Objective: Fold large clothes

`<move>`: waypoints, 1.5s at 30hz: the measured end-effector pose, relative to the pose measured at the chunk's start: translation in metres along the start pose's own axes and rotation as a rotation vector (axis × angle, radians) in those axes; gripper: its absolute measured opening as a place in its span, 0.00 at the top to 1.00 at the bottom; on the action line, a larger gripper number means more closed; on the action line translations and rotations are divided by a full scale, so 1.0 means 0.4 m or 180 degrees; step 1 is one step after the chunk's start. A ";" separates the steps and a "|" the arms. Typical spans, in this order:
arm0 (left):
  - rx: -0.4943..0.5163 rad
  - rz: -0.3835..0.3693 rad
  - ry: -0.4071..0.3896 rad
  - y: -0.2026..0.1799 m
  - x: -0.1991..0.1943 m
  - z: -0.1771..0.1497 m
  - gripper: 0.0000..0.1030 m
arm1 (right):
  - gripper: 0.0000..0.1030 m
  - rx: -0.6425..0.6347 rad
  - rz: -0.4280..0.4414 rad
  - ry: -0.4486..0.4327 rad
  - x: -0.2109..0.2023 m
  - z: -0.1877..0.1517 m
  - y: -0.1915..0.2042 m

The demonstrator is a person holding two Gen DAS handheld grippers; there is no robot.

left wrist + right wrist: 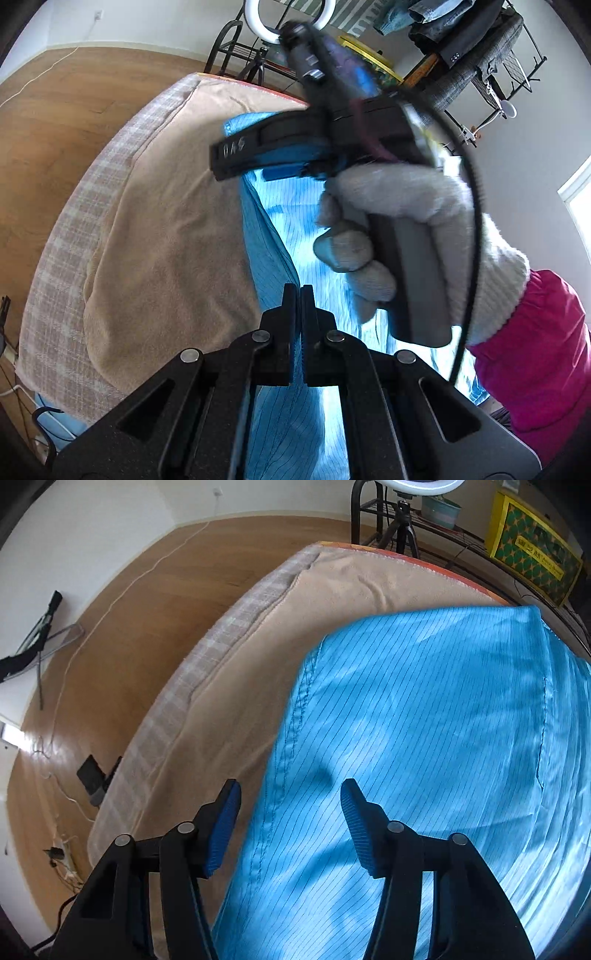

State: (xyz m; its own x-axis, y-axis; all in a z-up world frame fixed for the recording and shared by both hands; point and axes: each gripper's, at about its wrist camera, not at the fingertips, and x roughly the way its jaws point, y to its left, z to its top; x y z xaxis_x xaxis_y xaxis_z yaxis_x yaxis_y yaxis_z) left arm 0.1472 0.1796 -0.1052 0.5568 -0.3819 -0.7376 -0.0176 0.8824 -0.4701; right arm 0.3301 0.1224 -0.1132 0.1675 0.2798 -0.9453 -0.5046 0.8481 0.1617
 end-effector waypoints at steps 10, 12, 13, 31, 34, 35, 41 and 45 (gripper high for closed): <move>0.0261 -0.0138 -0.0085 -0.102 -0.020 0.000 1.00 | 0.99 0.0335 0.0295 -0.0378 -0.092 -0.041 -0.122; 0.0379 -0.0173 -0.0104 -0.142 -0.023 -0.003 1.00 | 0.99 0.0457 0.0417 -0.0525 -0.133 -0.060 -0.165; 0.0445 -0.0188 -0.0115 -0.167 -0.024 -0.005 1.00 | 0.99 0.0530 0.0463 -0.0598 -0.154 -0.072 -0.190; 0.1422 -0.0520 0.0481 -0.536 0.125 -0.176 1.00 | 0.99 0.2308 0.1076 -0.1060 -0.213 -0.439 -0.737; 0.1245 -0.0621 0.0477 -0.507 0.095 -0.177 1.00 | 0.95 0.2076 0.0841 -0.0950 -0.211 -0.441 -0.733; 0.1185 -0.0657 0.0425 -0.495 0.073 -0.176 1.00 | 0.95 0.1976 0.0739 -0.0893 -0.214 -0.435 -0.726; 0.0810 -0.0102 0.0111 -0.350 0.040 -0.123 1.00 | 0.94 0.1186 -0.0086 -0.0933 -0.284 -0.384 -0.670; 0.0544 0.0082 0.0429 -0.275 0.119 -0.122 1.00 | 0.42 0.0536 -0.0195 -0.1106 -0.298 -0.319 -0.581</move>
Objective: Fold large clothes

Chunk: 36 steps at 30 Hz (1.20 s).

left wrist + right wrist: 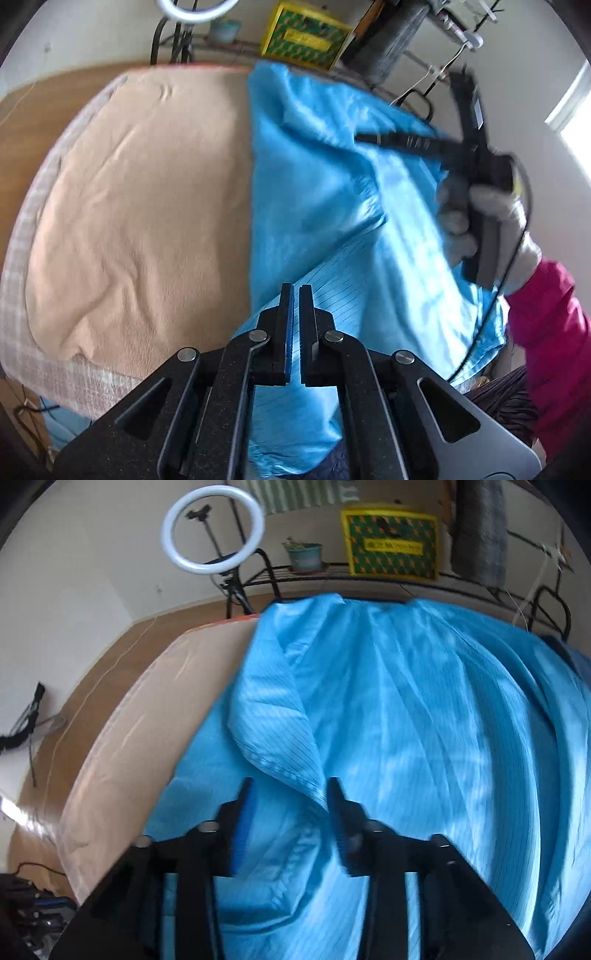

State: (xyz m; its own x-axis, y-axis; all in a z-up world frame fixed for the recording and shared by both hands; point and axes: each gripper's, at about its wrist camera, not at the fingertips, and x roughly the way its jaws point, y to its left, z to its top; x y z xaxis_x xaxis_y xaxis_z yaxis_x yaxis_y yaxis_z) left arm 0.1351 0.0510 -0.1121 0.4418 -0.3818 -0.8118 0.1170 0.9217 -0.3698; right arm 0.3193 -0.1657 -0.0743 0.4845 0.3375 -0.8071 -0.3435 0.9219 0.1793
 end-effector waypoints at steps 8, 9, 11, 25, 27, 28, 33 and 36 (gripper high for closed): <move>0.0080 -0.0037 0.0259 -0.008 0.064 -0.026 1.00 | 0.41 -0.1026 -0.0590 0.0218 0.196 0.058 0.171; 0.0078 -0.0053 0.0269 -0.005 0.065 -0.025 1.00 | 0.46 -0.1032 -0.0669 0.0262 0.211 0.058 0.160; 0.0067 -0.0082 0.0296 -0.004 0.074 -0.021 1.00 | 0.75 -0.0982 -0.0724 0.0374 0.234 0.079 0.123; 0.0222 -0.0387 0.0211 -0.038 0.011 -0.026 1.00 | 0.78 0.0628 -0.0976 -0.0005 0.066 0.116 -0.269; 0.0145 -0.0348 0.0068 -0.011 -0.019 -0.018 1.00 | 0.78 0.0612 -0.0836 -0.0068 0.022 0.099 -0.259; 0.0058 -0.0362 0.0006 0.014 -0.035 -0.013 1.00 | 0.78 0.0584 -0.0758 -0.0111 -0.009 0.089 -0.249; -0.0582 -0.0629 -0.0028 0.153 -0.052 -0.006 0.44 | 0.77 0.0425 -0.0429 -0.0266 -0.138 0.063 -0.185; -0.0995 -0.0824 0.0098 0.218 -0.027 -0.020 0.42 | 0.77 0.0374 -0.0193 -0.0327 -0.228 0.027 -0.154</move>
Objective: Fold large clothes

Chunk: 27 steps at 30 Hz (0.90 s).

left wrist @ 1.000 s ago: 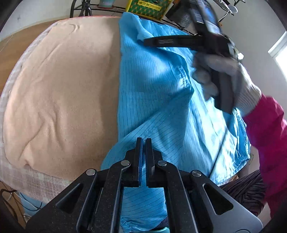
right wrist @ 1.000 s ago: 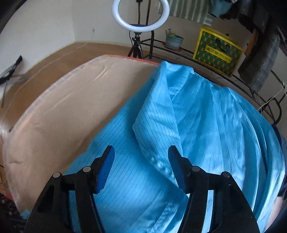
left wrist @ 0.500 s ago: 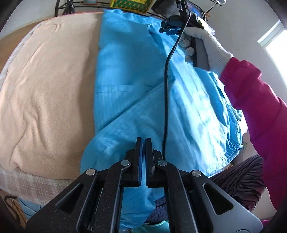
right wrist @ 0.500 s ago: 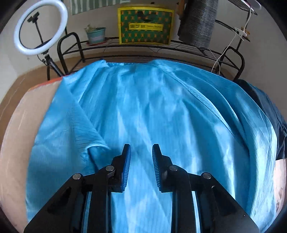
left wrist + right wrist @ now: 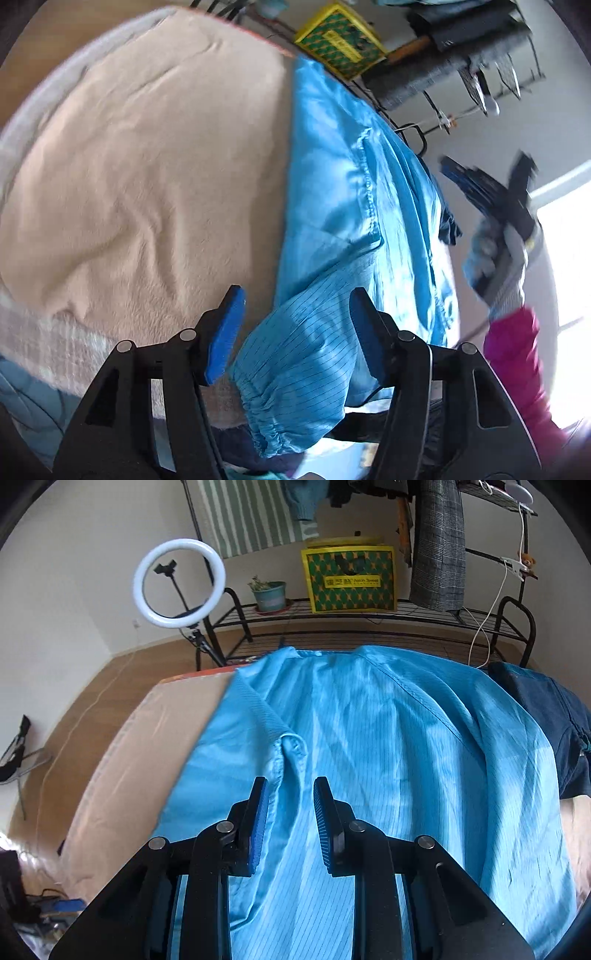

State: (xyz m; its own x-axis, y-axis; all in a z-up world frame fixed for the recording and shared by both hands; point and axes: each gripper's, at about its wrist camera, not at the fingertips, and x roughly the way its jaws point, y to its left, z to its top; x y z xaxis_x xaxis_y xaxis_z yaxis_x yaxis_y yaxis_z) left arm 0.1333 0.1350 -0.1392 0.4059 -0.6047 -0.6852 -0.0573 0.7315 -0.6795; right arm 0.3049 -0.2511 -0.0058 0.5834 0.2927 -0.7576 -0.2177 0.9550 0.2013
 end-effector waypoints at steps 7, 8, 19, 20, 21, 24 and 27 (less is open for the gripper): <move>-0.0057 0.0027 0.0339 0.031 0.065 -0.025 0.42 | 0.63 0.0061 0.0525 0.0128 -0.156 -0.141 0.026; -0.0035 0.0031 0.0369 0.027 0.073 -0.031 0.42 | 0.63 0.0072 0.0574 0.0174 -0.168 -0.170 0.030; 0.0807 0.0410 0.0265 -0.113 0.064 -0.139 0.92 | 0.54 0.0236 0.0757 0.0723 -0.158 -0.424 0.045; 0.0927 0.0405 0.0240 -0.136 0.057 -0.157 0.92 | 0.54 0.0229 0.0765 0.0725 -0.159 -0.433 0.049; 0.1030 0.0346 0.0248 -0.162 0.052 -0.178 0.92 | 0.54 0.0240 0.0782 0.0730 -0.161 -0.440 0.051; 0.1309 0.0288 0.0289 -0.235 0.067 -0.228 0.92 | 0.54 0.0299 0.0860 0.0740 -0.166 -0.456 0.053; 0.1550 0.0140 0.0470 -0.290 0.091 -0.284 0.92 | 0.54 0.0327 0.0902 0.0779 -0.167 -0.478 0.056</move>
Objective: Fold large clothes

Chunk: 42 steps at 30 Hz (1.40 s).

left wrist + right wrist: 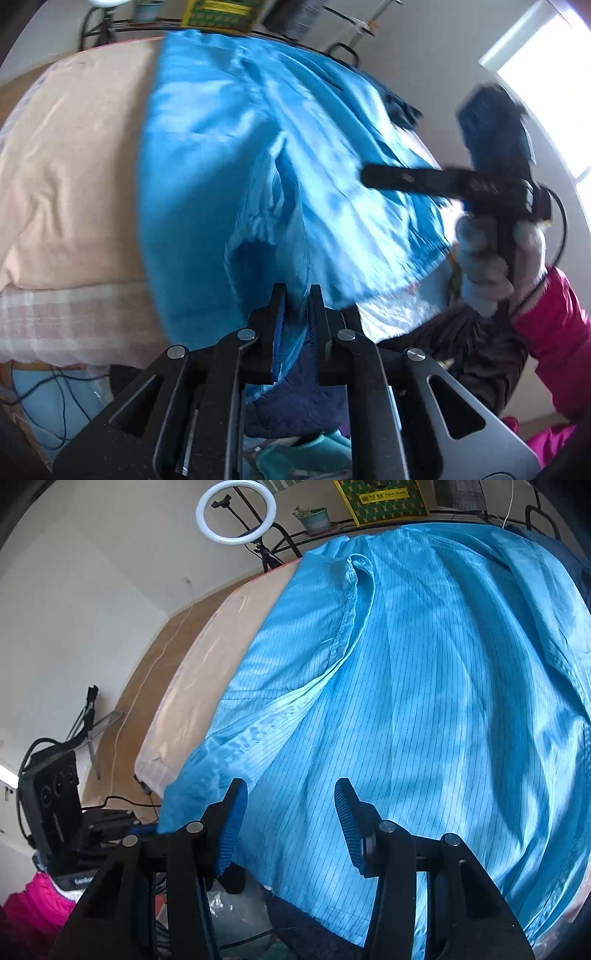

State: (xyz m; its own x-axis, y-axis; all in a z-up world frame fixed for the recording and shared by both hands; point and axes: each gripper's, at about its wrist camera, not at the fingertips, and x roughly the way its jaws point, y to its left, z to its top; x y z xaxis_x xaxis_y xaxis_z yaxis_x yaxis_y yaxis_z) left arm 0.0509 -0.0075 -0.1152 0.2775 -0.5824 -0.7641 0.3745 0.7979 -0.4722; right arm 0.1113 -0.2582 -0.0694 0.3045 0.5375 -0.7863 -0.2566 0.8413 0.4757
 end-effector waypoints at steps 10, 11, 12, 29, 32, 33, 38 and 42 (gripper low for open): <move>-0.0083 0.0027 0.0023 0.015 -0.059 -0.022 0.77 | 0.54 0.0144 0.0091 0.0178 0.013 -0.065 -0.009; -0.0202 0.0136 -0.0016 0.044 -0.068 -0.013 0.77 | 0.54 0.0139 0.0087 0.0221 0.024 -0.071 -0.004; -0.0320 0.0198 -0.0044 0.072 -0.074 -0.006 0.77 | 0.54 0.0142 0.0097 0.0263 0.035 -0.076 0.001; -0.0259 0.0554 -0.0519 0.080 -0.082 0.091 0.72 | 0.82 -0.0510 -0.0359 0.0306 0.085 -0.104 0.105; -0.0198 0.0578 -0.0608 0.049 -0.082 0.125 0.62 | 0.80 -0.0433 -0.0388 0.0020 0.022 -0.107 0.079; -0.0174 0.0540 -0.0602 0.037 -0.076 0.141 0.62 | 0.78 -0.0376 -0.0406 -0.0084 0.000 -0.107 0.065; 0.0016 0.0474 -0.0549 -0.027 -0.034 0.203 0.61 | 0.69 -0.0119 -0.0581 -0.0608 -0.110 -0.103 -0.019; 0.0143 0.0428 -0.0478 -0.076 0.016 0.238 0.61 | 0.63 0.0116 -0.0698 -0.0779 -0.198 -0.101 -0.121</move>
State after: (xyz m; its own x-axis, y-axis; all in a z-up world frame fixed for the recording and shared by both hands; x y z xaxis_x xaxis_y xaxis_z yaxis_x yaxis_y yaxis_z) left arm 0.1256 -0.0504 -0.0638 0.4551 -0.4903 -0.7433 0.3633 0.8644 -0.3477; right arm 0.0625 -0.3437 -0.0463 0.5615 0.3372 -0.7556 -0.1289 0.9377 0.3227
